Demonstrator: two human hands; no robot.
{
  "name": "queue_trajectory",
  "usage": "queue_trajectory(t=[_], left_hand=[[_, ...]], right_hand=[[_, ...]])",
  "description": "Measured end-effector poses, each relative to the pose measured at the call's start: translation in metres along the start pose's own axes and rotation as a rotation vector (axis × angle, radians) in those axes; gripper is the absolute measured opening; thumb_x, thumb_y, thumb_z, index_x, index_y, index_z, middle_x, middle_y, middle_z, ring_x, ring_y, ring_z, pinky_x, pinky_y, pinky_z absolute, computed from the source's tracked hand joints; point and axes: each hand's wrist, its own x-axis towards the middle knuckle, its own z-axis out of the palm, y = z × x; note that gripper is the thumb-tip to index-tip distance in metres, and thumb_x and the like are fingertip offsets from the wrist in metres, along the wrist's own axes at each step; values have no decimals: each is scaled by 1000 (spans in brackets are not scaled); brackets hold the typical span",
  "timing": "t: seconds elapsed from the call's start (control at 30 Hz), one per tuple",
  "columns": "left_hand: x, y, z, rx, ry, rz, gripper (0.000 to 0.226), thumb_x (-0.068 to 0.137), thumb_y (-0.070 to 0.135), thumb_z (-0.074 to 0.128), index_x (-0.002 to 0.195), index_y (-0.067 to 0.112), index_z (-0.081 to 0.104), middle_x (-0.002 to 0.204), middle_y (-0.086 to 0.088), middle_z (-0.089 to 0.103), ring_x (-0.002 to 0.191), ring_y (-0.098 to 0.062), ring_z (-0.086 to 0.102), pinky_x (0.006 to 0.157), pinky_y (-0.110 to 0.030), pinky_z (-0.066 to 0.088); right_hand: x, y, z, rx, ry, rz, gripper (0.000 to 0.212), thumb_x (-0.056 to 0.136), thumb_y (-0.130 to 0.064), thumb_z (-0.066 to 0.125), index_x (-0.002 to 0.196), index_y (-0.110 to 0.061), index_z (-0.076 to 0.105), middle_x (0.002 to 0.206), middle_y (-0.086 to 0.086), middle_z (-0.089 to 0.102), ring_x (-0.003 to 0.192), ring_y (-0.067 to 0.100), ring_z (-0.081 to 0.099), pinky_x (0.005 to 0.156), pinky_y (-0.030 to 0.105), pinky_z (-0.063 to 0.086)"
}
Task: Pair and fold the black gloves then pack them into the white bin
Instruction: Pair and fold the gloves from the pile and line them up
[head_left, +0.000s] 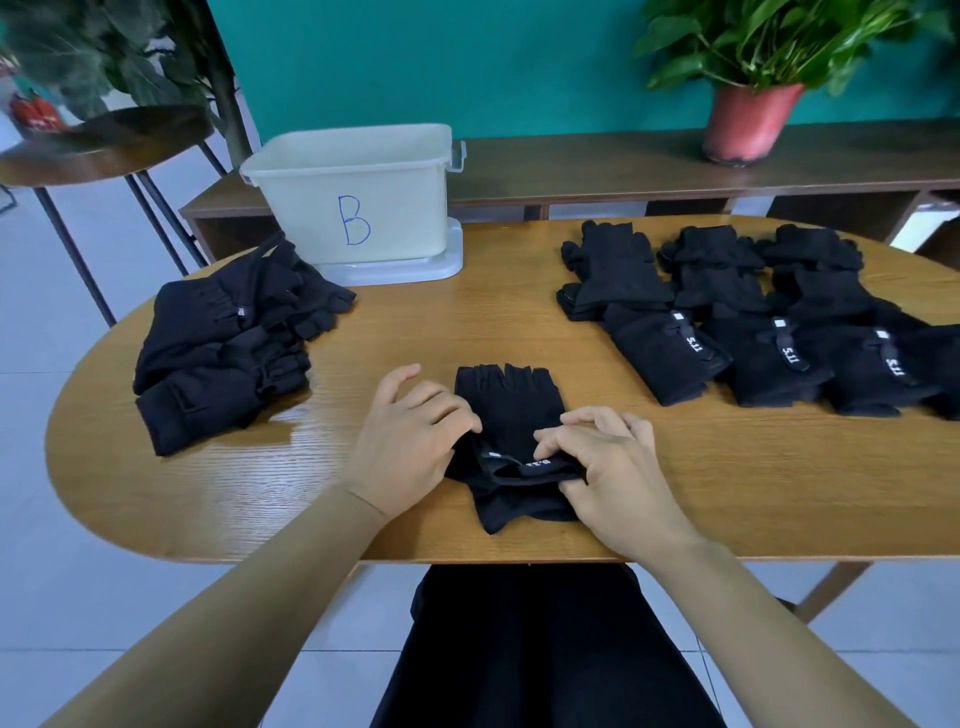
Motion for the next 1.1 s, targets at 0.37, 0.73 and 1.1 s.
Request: queue_trajectory(t=[0.37,0.73,1.1], left_hand=[[-7,-13,-14,138,-86,-207,57,64,-8,73,115,18,68,113,-3,65,98,-26,61,107,-51,32],[29,29,-32,-333,6,-564,47,85,-7,52,126,13,65,131,-4,59,124,-24,51,112,-44,30],[49,63,-8,-325,-279,-469,52,108,27,28,156,11,16,165,-3,3,152,-14,-6,120,-29,-8]], right_hand=[[-5,-7,-12,-186,23,-199,53,52,15,71,92,-20,67,109,-1,72,112,22,55,100,39,26],[-1,-9,-50,-440,-83,-336,51,46,-7,88,94,-19,75,100,0,71,109,28,62,86,43,51],[22,-23,-39,-139,141,81,28,94,-9,56,118,-18,68,124,-1,66,131,21,46,105,31,21]])
